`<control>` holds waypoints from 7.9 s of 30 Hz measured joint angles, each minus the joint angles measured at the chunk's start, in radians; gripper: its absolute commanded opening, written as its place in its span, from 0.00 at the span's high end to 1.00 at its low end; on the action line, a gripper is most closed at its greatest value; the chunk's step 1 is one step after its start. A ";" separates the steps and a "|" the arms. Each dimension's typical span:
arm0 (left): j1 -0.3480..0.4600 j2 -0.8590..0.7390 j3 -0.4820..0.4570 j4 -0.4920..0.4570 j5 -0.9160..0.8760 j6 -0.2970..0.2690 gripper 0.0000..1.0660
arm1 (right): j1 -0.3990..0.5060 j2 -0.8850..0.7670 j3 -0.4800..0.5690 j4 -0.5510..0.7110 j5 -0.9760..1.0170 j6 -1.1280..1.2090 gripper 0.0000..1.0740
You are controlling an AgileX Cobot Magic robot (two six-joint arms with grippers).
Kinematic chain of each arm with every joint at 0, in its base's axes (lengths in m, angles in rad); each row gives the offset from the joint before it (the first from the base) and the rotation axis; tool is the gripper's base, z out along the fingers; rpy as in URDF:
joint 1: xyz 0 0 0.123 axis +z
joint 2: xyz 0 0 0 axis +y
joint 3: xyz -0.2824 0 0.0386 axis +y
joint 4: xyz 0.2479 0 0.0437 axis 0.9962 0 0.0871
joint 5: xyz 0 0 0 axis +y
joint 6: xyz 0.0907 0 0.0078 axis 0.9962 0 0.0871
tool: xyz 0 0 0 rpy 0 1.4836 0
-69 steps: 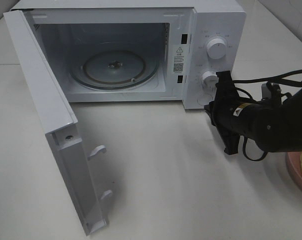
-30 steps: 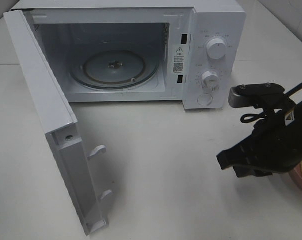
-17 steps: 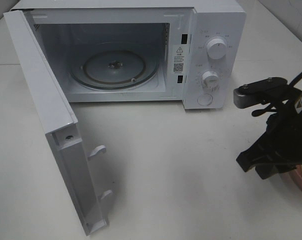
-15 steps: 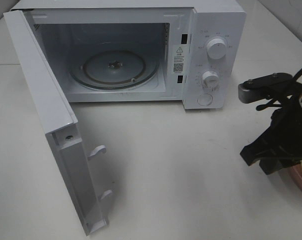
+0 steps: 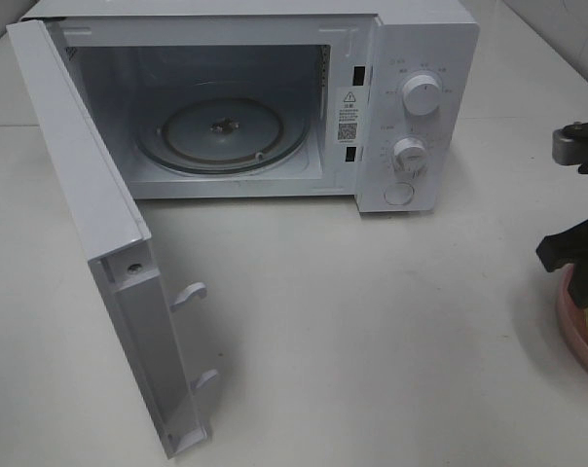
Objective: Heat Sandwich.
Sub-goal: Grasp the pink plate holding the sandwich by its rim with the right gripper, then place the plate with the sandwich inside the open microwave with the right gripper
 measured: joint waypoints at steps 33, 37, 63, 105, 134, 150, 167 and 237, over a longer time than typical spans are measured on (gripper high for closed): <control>0.000 0.000 0.000 0.000 0.000 0.000 0.08 | -0.038 0.218 -0.001 -0.085 -0.171 0.147 0.18; 0.000 0.000 0.000 0.000 0.000 0.000 0.08 | -0.038 0.259 -0.001 -0.079 -0.185 0.147 0.19; 0.000 0.000 0.000 0.000 0.000 0.000 0.08 | -0.039 0.347 -0.002 -0.032 -0.217 0.138 0.57; 0.000 0.000 0.000 0.000 0.000 0.000 0.08 | 0.074 0.353 -0.038 -0.308 -0.039 0.313 1.00; 0.000 0.000 0.000 0.000 0.000 0.000 0.08 | 0.215 0.181 0.022 -0.382 0.085 0.381 1.00; 0.000 0.000 0.000 0.000 0.000 0.000 0.08 | 0.431 0.094 0.032 -0.374 0.132 0.380 1.00; 0.000 0.000 0.000 0.000 0.000 0.000 0.08 | 0.632 0.094 0.033 -0.374 0.143 0.366 1.00; 0.000 0.000 0.000 0.000 0.000 0.000 0.08 | 0.814 0.094 0.033 -0.416 -0.003 -0.189 0.98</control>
